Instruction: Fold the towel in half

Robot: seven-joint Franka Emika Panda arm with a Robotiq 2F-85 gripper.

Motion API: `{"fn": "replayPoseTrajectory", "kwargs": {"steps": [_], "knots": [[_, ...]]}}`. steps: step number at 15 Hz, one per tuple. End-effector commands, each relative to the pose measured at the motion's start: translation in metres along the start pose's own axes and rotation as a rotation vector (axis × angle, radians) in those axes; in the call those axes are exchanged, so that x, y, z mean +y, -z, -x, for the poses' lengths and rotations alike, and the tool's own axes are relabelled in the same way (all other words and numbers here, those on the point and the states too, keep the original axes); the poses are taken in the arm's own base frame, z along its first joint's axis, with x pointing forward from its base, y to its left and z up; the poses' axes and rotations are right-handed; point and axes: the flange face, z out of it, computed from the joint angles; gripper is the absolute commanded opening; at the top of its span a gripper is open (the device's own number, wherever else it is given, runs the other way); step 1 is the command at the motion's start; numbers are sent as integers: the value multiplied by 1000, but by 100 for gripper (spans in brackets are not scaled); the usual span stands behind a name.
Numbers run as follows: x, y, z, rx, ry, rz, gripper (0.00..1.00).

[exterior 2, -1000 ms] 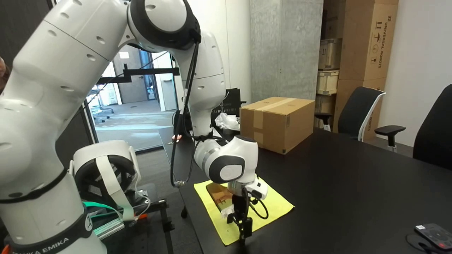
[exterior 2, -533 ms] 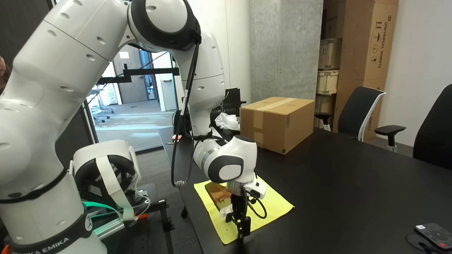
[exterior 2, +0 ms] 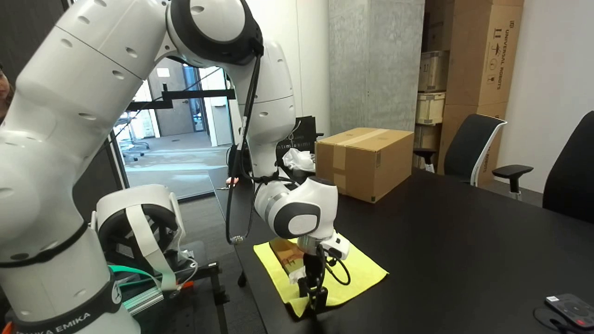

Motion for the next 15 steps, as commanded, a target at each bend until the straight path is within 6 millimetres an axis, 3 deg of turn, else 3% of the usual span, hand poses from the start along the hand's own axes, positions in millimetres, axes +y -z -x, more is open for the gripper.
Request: {"fn": "replayPoseTrajectory", "kwargs": {"steps": [1, 4, 10, 15], "knots": [[-7, -2, 2, -37, 2, 6, 12], [-8, 4, 2, -57, 6, 19, 0], [-4, 26, -8, -89, 1, 8, 0], [-4, 43, -37, -61, -17, -1, 0]]}}
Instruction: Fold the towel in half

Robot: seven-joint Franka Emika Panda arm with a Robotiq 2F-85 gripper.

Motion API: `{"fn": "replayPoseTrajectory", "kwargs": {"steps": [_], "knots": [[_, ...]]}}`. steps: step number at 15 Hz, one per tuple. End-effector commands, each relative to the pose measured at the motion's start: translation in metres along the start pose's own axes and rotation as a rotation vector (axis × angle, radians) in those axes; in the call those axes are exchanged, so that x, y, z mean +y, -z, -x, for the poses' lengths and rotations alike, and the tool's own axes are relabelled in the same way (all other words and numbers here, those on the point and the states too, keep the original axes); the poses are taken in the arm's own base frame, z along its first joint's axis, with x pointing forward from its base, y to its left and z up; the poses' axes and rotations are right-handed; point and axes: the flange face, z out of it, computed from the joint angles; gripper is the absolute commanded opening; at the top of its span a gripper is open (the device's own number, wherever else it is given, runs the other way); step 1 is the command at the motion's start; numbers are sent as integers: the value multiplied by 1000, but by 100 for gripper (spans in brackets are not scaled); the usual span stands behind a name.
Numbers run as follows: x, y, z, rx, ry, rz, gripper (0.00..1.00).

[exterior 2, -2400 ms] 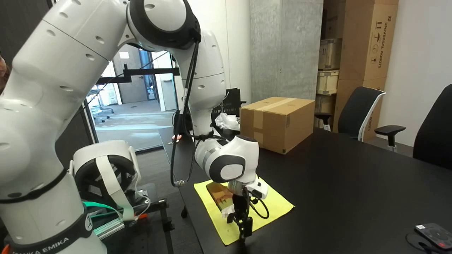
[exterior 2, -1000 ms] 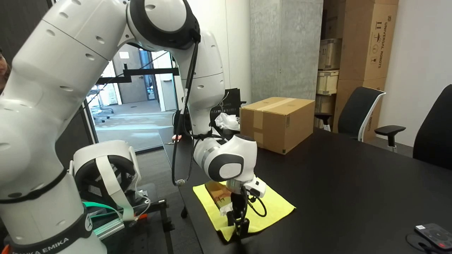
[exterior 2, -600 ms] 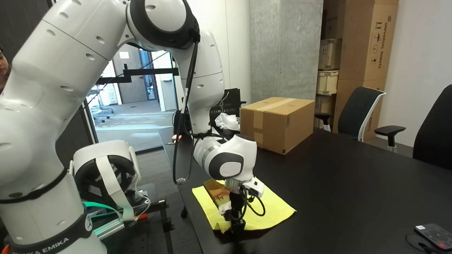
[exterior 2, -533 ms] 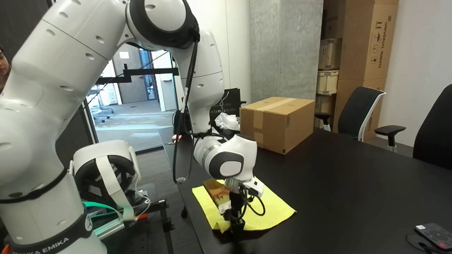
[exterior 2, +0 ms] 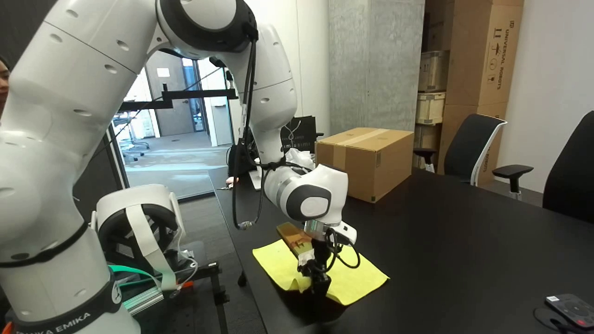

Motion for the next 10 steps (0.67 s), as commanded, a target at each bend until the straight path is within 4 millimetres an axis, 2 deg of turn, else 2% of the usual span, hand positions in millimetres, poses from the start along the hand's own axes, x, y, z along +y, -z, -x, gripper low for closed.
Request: {"fn": "replayPoseTrajectory", "kwargs": {"steps": [1, 3, 10], "knots": [[0, 16, -21, 17, -24, -10, 0], [-2, 17, -37, 48, -36, -16, 0], [-5, 48, -81, 128, -86, -38, 0]]}}
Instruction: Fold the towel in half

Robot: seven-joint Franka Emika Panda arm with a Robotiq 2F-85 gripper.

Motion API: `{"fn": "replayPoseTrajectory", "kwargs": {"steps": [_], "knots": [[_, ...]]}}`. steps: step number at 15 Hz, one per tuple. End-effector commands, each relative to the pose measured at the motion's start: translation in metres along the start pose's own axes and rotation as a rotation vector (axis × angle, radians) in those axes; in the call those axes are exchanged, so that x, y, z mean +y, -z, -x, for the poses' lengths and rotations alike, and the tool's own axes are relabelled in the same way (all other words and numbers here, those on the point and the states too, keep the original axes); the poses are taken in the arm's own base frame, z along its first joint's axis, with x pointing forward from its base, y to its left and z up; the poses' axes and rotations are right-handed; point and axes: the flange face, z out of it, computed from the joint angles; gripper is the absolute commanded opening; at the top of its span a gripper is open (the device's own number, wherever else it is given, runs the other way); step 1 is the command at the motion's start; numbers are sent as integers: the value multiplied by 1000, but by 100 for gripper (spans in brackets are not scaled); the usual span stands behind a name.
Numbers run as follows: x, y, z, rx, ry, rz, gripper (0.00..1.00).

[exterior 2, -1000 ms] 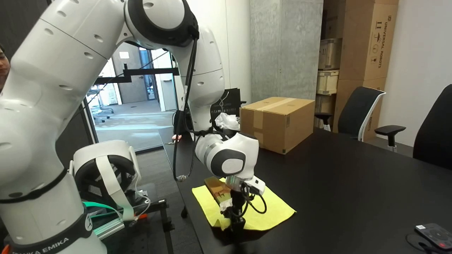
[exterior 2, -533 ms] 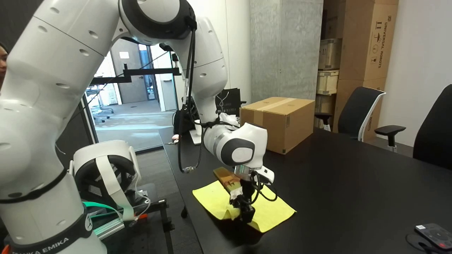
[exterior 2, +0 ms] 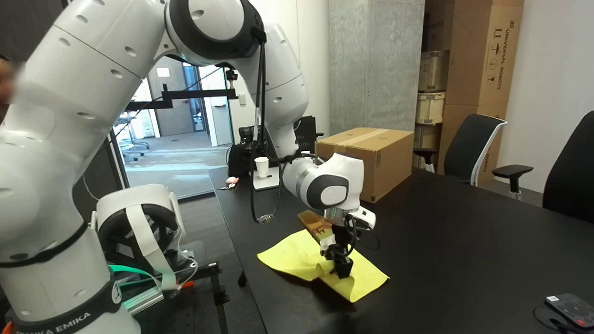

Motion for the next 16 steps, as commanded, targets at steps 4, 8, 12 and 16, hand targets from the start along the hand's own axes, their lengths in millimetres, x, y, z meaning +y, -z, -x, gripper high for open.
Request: {"fn": "replayPoseTrajectory", "kwargs": {"steps": [4, 8, 12, 16], "knots": [[-4, 24, -49, 57, -56, -3, 7], [-3, 41, -82, 83, -108, -20, 48], [3, 66, -98, 89, -162, -57, 77], [-6, 57, -61, -30, -114, -28, 100]]}}
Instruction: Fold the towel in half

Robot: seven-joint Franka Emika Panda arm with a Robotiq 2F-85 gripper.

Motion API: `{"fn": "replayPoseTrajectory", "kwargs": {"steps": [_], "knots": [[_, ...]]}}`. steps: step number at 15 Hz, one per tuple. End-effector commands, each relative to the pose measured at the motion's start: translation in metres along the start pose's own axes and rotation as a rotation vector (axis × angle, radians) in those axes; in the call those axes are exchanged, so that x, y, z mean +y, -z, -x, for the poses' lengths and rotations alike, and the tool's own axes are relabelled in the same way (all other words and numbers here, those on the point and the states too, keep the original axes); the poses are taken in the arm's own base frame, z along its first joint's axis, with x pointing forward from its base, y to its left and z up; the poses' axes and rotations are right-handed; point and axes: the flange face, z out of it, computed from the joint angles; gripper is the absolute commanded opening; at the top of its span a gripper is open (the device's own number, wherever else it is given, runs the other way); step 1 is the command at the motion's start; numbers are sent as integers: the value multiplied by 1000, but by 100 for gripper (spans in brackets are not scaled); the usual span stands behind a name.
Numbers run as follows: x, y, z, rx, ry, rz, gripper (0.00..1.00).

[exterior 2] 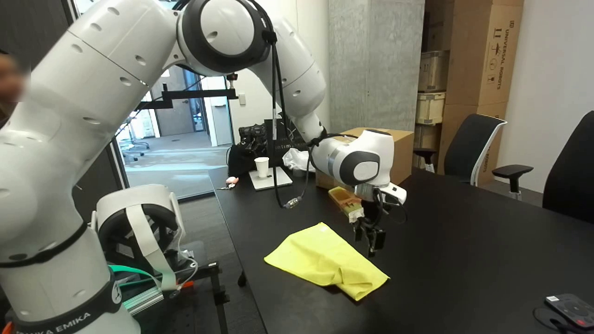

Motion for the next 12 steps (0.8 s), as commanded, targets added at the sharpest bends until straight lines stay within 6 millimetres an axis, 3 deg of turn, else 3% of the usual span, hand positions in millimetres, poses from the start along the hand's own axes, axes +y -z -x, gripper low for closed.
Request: {"fn": "replayPoseTrajectory", "kwargs": {"steps": [1, 6, 12], "knots": [[-9, -6, 41, -140, 48, 15, 100], [-46, -32, 106, -272, 158, 44, 100], [-94, -68, 150, -263, 243, 41, 100]]}}
